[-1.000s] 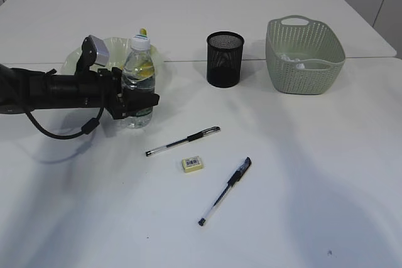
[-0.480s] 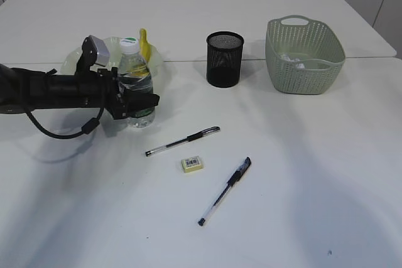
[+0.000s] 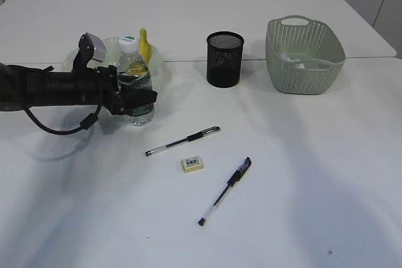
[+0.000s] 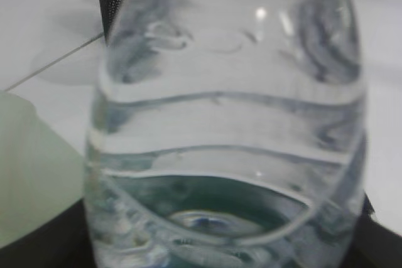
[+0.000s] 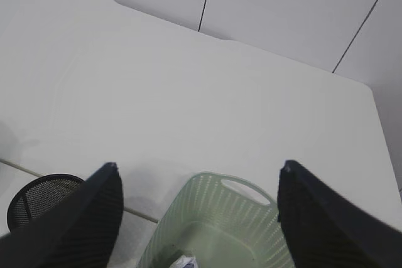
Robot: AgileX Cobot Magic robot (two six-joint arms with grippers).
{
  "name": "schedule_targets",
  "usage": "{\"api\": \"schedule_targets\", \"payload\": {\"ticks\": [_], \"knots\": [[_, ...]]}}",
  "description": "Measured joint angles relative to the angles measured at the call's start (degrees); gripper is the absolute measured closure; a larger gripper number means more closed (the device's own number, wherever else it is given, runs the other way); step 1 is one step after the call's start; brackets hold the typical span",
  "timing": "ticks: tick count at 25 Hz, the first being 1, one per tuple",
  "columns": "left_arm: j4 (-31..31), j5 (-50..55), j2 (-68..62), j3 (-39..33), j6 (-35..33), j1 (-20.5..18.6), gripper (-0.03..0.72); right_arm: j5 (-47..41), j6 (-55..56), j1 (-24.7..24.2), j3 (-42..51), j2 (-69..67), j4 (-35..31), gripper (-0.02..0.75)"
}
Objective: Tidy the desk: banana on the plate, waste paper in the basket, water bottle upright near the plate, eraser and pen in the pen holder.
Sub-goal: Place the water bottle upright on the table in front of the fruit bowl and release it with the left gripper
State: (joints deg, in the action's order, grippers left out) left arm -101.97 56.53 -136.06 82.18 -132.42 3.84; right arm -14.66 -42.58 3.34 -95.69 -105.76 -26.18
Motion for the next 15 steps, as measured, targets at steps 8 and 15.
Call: {"api": "schedule_targets", "payload": {"ticks": [8,15], "knots": [[0.0,-0.7,0.4,0.0,1.7,-0.5,0.134,0.0,0.0,0.0,0.0,0.0,0.0,0.164],[0.0,-0.8,0.5,0.0,2.8,-0.5,0.133,0.0,0.0,-0.1,0.0,0.0,0.0,0.164]]}}
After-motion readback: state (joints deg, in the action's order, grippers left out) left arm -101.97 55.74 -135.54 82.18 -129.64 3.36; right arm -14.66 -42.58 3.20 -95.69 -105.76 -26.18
